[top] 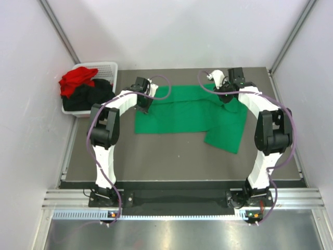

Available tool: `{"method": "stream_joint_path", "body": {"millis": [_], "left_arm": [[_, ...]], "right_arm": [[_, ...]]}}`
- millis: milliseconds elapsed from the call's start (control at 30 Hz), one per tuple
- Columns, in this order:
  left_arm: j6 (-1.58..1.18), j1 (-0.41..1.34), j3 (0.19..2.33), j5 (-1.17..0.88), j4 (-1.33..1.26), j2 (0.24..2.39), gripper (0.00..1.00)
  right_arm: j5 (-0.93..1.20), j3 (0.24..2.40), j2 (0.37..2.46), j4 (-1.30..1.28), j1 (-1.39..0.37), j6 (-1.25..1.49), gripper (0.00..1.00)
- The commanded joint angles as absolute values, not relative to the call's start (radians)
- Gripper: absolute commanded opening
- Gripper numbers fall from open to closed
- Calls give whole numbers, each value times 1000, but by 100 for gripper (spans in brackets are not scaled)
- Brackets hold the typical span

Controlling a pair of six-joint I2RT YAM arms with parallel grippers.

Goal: Fold and stack the t-shirts
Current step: Fold the tshirt

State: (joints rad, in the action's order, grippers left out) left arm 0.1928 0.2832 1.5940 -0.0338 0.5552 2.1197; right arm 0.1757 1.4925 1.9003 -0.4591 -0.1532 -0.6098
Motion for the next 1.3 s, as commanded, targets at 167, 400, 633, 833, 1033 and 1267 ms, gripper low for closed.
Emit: {"method": "stream_joint_path", "body": {"millis": [167,400,633,833,1033,1267], "left_arm": [[204,291,1605,-28,557,2117,2],[207,290,1594,-23,557,2114,1],[209,291,1594,-17,557,2118,1],[210,290,1594,-21,555,2125,2],[209,291,1595,-21,557,2128,2],[207,290,1600,-23,558,2137,2]], "right_arm": [[278,1571,1985,-577,-184,-618,17],[221,1612,2051,-581,-183,-615,16],[158,1675,2097,-545,-173,-584,23],[120,1715,2132,-534,-170,-578,28],[103,1723,2144,-541,-169,-586,29],[52,1730,2167,-520,-170,-597,31]]}}
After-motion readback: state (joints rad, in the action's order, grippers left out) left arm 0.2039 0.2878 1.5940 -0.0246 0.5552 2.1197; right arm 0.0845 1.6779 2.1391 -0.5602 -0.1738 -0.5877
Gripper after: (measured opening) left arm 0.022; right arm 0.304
